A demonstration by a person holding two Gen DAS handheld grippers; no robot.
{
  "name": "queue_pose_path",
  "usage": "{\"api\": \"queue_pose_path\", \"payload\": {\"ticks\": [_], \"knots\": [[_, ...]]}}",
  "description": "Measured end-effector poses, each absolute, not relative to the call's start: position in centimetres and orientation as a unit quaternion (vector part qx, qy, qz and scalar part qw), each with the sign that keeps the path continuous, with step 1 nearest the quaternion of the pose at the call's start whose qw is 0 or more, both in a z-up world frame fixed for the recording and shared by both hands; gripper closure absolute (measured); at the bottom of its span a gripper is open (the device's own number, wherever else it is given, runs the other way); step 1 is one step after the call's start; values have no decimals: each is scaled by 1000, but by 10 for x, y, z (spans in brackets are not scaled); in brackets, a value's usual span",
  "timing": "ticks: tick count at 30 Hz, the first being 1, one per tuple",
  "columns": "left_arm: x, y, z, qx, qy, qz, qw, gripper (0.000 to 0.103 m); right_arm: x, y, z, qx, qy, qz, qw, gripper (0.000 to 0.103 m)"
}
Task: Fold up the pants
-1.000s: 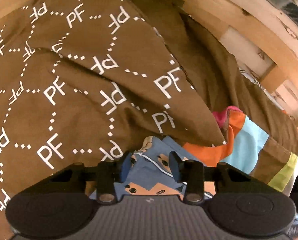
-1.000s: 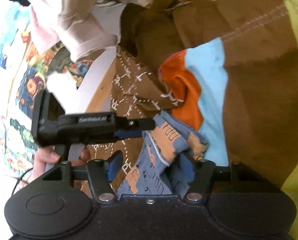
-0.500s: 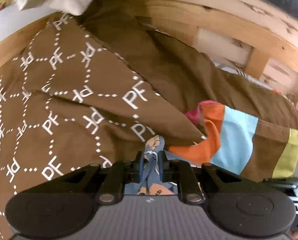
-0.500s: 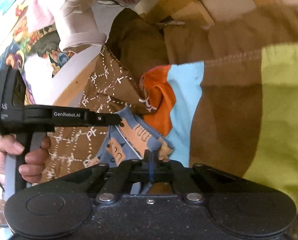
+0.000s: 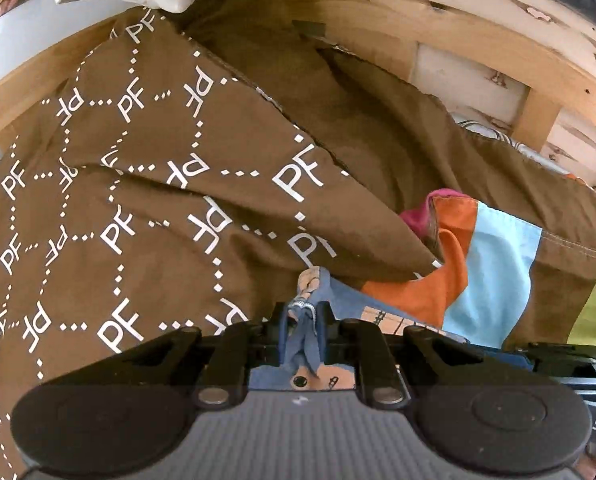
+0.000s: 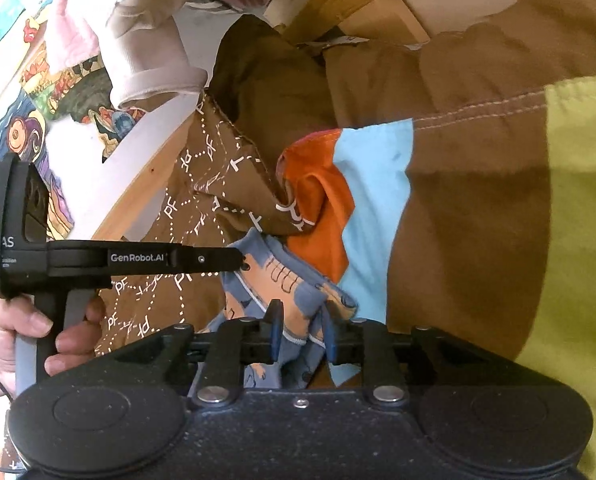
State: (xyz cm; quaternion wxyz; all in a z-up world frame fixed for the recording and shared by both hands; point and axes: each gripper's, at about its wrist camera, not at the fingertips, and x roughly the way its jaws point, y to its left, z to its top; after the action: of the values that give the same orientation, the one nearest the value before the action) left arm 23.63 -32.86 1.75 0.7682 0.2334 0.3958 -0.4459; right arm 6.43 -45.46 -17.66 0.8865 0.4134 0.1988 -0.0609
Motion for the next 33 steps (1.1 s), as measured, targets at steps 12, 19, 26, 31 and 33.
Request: {"api": "queue_pose_path", "payload": {"ticks": [12, 19, 26, 31, 33], "knots": [[223, -341, 13, 253, 388, -453, 762, 83, 49, -450, -168, 373, 211, -86, 900, 99], [229, -344, 13, 252, 372, -423, 787, 47, 50, -446, -165, 339, 214, -115, 909, 87], [237, -329, 13, 241, 379, -411, 793, 40, 54, -448, -170, 355, 225, -97, 902, 64], [237, -335, 6, 262, 379, -404, 791, 40, 61, -451, -176, 381, 228, -88, 891, 74], [238, -339, 6, 260, 379, -403, 791, 40, 58, -454, -178, 395, 219, -95, 887, 92]]}}
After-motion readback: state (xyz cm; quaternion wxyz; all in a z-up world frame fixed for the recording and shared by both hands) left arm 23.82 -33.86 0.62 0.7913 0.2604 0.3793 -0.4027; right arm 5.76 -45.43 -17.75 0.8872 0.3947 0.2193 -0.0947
